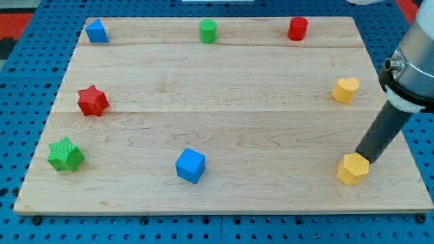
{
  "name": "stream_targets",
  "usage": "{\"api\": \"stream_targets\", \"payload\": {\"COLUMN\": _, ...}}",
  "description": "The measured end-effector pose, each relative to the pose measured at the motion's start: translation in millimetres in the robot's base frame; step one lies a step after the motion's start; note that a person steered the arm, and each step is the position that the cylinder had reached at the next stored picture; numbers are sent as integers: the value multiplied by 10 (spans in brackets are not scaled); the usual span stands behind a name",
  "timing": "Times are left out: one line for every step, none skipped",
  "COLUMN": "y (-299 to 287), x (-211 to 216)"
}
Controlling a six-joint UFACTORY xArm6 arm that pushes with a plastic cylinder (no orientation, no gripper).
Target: Place your arm below the yellow hexagon
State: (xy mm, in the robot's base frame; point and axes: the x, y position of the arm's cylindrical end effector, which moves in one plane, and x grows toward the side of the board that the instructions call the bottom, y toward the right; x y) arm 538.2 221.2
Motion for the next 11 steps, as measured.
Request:
{"api": "stream_targets", "payload": {"y": 8, "x": 3}}
{"api": "stream_targets", "payload": {"y": 334, "x": 73}}
{"api": "stream_targets", "payload": {"y": 344, "x": 73}}
{"api": "stream_targets", "payload": {"y": 344, "x": 73}}
{"api": "stream_targets", "payload": {"y": 503, "x": 327}}
{"api": "stream_targets", "payload": {"y": 484, "x": 801}}
{"api": "stream_targets", "payload": {"y": 403, "x": 743}}
{"api": "stream_targets", "payload": {"y": 148, "x": 651}}
{"api": "stream_targets", "payload": {"y": 90, "x": 482}}
{"api": "stream_targets", "payload": {"y": -267, "x": 771}}
{"api": "stream_targets", "payload": {"y": -773, "x": 808}}
